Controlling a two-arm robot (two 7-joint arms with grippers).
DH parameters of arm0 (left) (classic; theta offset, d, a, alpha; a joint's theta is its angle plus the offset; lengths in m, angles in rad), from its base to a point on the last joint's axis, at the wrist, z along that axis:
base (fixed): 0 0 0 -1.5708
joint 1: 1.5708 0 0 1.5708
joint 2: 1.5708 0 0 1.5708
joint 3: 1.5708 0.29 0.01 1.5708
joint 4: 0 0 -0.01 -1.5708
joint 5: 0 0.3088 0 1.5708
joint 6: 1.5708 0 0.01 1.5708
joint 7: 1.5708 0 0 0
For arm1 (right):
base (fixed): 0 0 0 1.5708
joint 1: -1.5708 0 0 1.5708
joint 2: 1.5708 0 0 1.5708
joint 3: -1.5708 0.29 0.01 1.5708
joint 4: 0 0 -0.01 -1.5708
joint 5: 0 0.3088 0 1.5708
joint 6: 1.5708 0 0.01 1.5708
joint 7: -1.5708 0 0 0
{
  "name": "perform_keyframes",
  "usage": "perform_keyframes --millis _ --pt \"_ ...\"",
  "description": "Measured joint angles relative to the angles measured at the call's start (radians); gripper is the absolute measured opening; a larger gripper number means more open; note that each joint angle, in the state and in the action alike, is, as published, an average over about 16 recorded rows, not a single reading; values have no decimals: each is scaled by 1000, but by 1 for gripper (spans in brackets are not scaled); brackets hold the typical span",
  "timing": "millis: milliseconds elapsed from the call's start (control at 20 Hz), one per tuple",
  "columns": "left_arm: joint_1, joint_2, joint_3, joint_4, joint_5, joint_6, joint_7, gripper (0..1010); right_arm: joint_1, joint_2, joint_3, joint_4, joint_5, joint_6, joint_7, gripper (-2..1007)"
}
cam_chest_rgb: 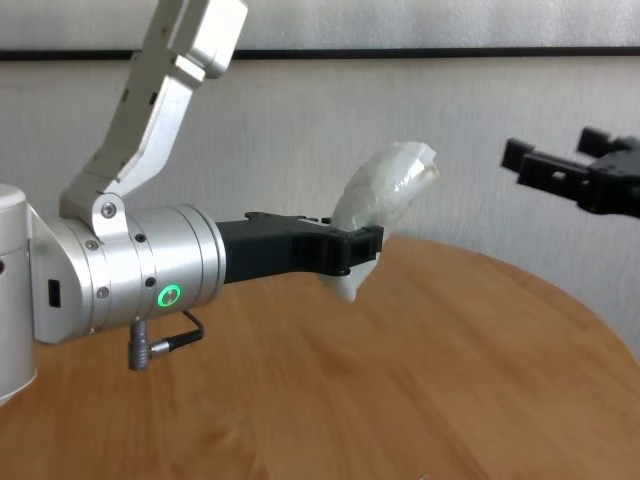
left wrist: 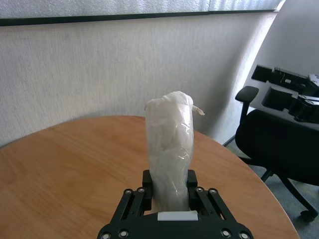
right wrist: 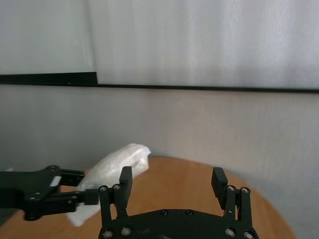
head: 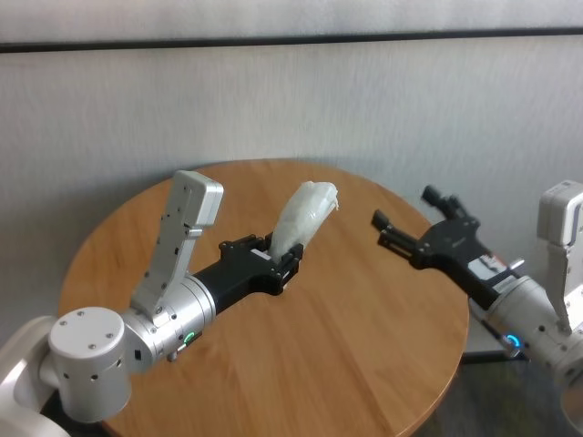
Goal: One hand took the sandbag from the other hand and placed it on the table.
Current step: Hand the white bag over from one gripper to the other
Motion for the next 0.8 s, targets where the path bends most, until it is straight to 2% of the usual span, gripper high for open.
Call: perform_keyframes --millis 200,350,600,800 --pt "0 0 0 0 -1 0 0 417 -16 -24 24 -19 136 67 69 1002" --pt "0 0 0 0 -1 1 -1 417 -25 -43 39 -23 235 127 108 1002" --pt "0 0 0 0 -2 1 -1 417 -29 -80 57 -12 377 219 138 1002" --pt "0 0 0 0 -2 1 -1 417 -19 -106 56 10 448 267 145 1002"
